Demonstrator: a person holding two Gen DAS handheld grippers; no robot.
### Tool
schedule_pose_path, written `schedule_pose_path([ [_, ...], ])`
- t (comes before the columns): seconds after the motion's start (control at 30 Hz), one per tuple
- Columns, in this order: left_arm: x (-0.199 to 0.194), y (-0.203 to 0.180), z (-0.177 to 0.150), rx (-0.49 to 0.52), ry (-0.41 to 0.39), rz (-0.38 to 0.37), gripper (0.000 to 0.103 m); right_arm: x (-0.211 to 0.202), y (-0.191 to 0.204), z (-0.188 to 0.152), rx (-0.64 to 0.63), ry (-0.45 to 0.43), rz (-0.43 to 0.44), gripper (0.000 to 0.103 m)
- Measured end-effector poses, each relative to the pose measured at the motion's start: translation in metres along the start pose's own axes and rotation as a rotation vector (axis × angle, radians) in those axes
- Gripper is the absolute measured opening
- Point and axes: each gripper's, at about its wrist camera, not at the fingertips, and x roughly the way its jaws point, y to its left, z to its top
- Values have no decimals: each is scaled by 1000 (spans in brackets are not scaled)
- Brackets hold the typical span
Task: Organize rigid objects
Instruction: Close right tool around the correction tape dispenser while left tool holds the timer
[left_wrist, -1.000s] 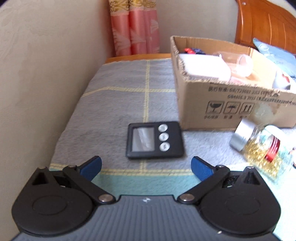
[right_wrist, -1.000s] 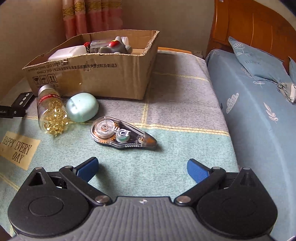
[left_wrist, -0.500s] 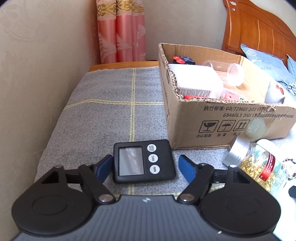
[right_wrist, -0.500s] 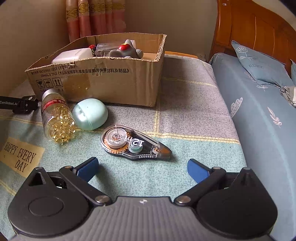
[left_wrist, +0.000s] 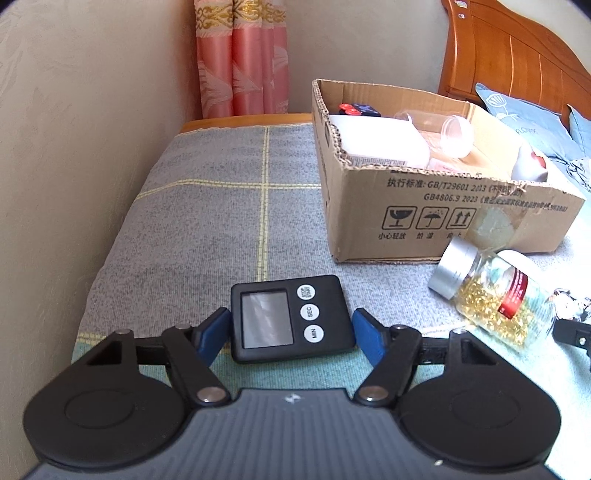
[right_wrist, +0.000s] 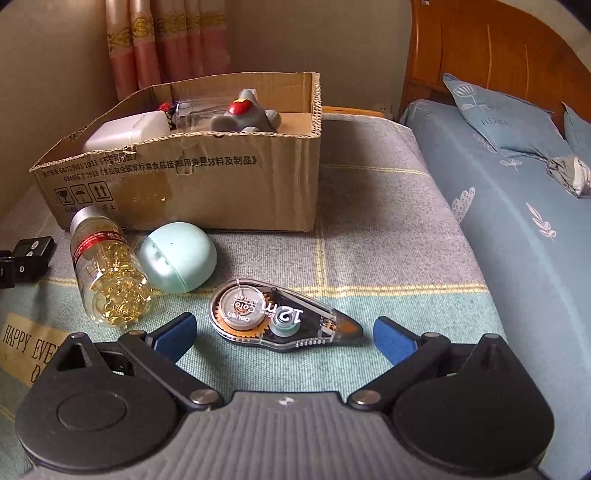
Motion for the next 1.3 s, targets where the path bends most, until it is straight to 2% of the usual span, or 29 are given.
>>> schedule_pose_path([
  [0.1,0,-1,0,2,0,2,71,-4,-1,-3,21,12,4,103],
  [0.4,0,-1,1,3,3,0,72,11,20,4,-37,-48,-13,102],
  [0.53,3,-1,5,8,2,1,73,7,16,4,-39,-59,-10,92],
  [0.57,4,-1,6,8,2,-4,70,7,15,4,-40,-58,-5,92],
  [0.83,-9,-8,-4,63,33,-48,70,-1,8,-3,-101,-54,47,92],
  [0.97,-10,-10,-5,60,33,-40,72,-5,5,-8,-75,-40,26,96],
  [1.3,-6,-12,-2,59,32,-35,71,-5,12,-10,-43,-34,0,97],
])
